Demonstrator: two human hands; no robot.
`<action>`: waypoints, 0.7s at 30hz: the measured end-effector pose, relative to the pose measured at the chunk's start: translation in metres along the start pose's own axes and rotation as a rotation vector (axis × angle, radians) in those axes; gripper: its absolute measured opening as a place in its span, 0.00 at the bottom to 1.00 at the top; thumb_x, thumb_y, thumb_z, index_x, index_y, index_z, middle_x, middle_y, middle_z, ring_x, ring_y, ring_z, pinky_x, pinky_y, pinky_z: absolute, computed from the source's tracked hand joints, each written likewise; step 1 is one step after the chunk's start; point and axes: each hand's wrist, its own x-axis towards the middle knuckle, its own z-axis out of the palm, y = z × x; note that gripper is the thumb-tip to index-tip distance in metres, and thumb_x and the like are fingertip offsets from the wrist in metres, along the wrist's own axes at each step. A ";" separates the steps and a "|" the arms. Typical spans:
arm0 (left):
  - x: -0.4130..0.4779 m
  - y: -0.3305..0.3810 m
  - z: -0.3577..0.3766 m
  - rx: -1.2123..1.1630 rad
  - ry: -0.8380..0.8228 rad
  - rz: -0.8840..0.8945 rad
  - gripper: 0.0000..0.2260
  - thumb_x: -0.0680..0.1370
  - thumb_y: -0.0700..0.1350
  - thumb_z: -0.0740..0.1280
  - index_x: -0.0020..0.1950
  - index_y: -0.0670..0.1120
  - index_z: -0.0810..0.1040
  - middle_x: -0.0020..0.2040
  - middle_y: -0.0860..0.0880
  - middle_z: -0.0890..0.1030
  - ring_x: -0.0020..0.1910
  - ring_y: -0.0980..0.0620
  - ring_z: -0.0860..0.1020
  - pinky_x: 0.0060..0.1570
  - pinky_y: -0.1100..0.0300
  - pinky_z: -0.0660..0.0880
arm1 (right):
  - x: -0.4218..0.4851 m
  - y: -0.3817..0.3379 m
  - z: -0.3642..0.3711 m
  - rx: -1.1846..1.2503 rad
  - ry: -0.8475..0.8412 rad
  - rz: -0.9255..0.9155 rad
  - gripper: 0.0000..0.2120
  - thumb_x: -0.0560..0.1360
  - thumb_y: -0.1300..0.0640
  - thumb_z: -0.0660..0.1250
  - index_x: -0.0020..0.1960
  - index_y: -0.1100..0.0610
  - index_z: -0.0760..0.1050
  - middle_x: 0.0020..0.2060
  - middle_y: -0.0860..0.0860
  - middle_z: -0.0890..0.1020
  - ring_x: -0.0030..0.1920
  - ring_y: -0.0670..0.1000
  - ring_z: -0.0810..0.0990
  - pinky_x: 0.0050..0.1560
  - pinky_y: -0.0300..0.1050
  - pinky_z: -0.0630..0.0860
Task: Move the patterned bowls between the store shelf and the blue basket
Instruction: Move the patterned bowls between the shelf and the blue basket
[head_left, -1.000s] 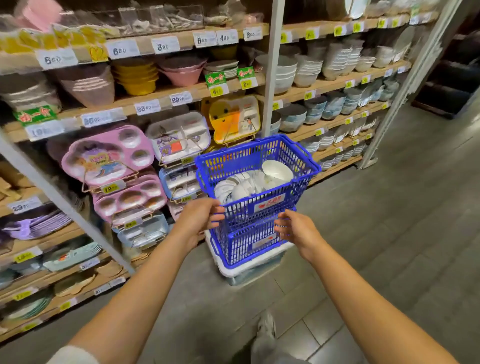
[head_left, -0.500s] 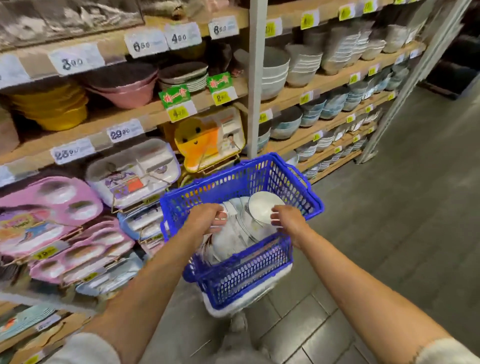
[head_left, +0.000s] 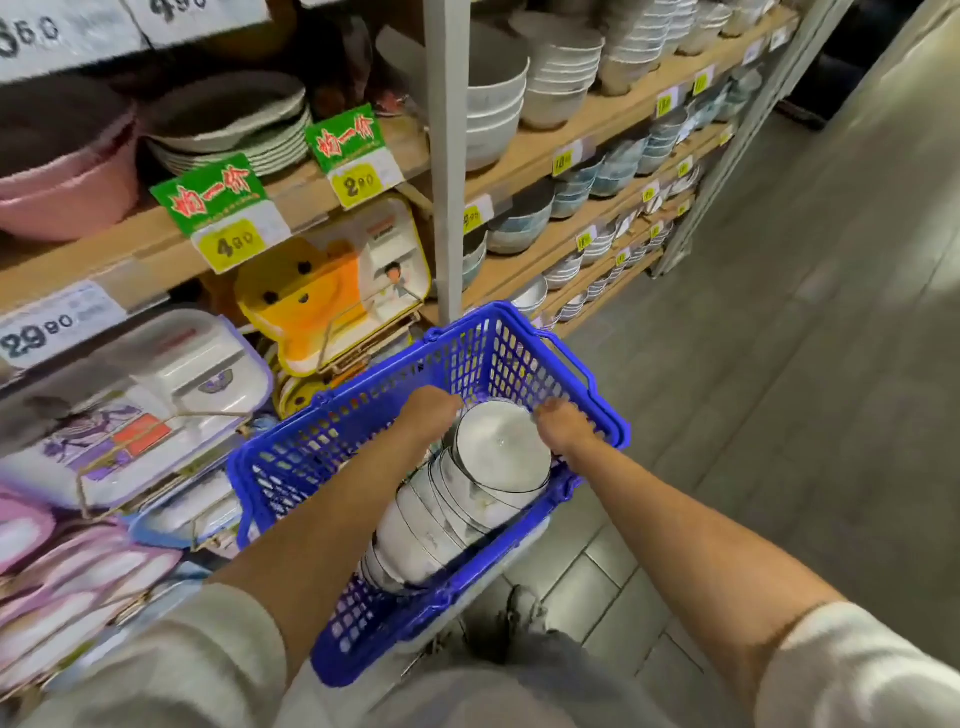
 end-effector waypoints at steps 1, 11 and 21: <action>0.006 -0.003 0.004 0.049 -0.018 0.000 0.06 0.78 0.42 0.63 0.42 0.42 0.74 0.44 0.43 0.74 0.45 0.45 0.72 0.45 0.56 0.68 | 0.008 0.000 0.003 -0.063 -0.019 -0.005 0.17 0.81 0.58 0.55 0.66 0.64 0.70 0.65 0.62 0.74 0.64 0.62 0.73 0.60 0.48 0.69; 0.031 -0.050 0.039 0.157 -0.202 -0.051 0.23 0.77 0.40 0.61 0.73 0.48 0.69 0.67 0.42 0.76 0.64 0.42 0.74 0.65 0.50 0.72 | 0.059 0.021 0.033 -0.401 -0.206 -0.017 0.24 0.80 0.61 0.58 0.74 0.64 0.58 0.70 0.62 0.69 0.70 0.62 0.68 0.68 0.49 0.65; 0.044 -0.059 0.064 0.380 -0.029 -0.119 0.20 0.80 0.40 0.56 0.72 0.41 0.65 0.66 0.37 0.74 0.63 0.39 0.73 0.62 0.51 0.71 | 0.083 0.029 0.026 -0.529 -0.221 -0.072 0.17 0.81 0.60 0.57 0.68 0.64 0.69 0.64 0.62 0.74 0.65 0.62 0.72 0.60 0.49 0.71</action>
